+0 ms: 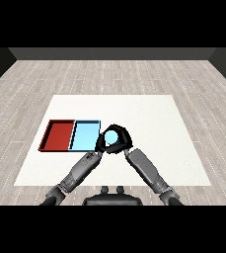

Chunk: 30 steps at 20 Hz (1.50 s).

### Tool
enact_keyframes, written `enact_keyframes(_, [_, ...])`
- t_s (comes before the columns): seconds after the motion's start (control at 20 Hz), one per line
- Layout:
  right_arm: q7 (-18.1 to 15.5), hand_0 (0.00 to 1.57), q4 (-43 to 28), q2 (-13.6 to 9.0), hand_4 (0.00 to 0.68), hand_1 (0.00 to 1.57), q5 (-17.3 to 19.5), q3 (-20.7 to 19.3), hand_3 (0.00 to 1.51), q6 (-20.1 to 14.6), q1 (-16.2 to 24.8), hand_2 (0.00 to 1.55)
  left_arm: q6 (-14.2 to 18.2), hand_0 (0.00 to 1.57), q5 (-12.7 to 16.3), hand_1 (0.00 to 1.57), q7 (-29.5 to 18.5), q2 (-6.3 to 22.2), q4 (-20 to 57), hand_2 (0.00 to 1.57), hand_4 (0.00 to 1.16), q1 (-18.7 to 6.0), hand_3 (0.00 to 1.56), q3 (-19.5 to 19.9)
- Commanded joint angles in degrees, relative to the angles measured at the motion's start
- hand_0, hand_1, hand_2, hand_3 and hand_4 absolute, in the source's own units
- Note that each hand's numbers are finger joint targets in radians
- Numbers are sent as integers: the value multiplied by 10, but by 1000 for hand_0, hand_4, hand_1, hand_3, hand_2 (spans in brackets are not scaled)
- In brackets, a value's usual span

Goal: Pick the blue can and put it in the blue box

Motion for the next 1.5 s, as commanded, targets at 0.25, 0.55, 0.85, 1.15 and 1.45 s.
enact_keyframes(0.25, [50,0,-12,12,0,0,12,-7,0,-3,3,0,40,1571,34,1571,-110,-15,18,1552,1044,-18,1468,20])
enact_keyframes(0.55, [57,0,-29,12,0,0,38,-1,0,-25,6,0,5,1571,53,1571,-149,-15,37,1550,1112,-14,1461,41])
enact_keyframes(0.85, [50,0,-43,13,0,0,19,-65,0,-8,10,0,44,1571,13,1571,-172,-16,60,1571,1143,-13,1477,24])
enact_keyframes(1.15, [30,0,-138,-40,0,0,-33,-104,0,99,88,0,-2,1571,4,1571,-165,7,83,1571,1139,-30,1479,89])
enact_keyframes(1.45, [36,0,-228,-76,0,0,-53,-155,0,107,142,0,45,1571,-38,1571,-131,34,73,1568,1138,-34,1468,109])
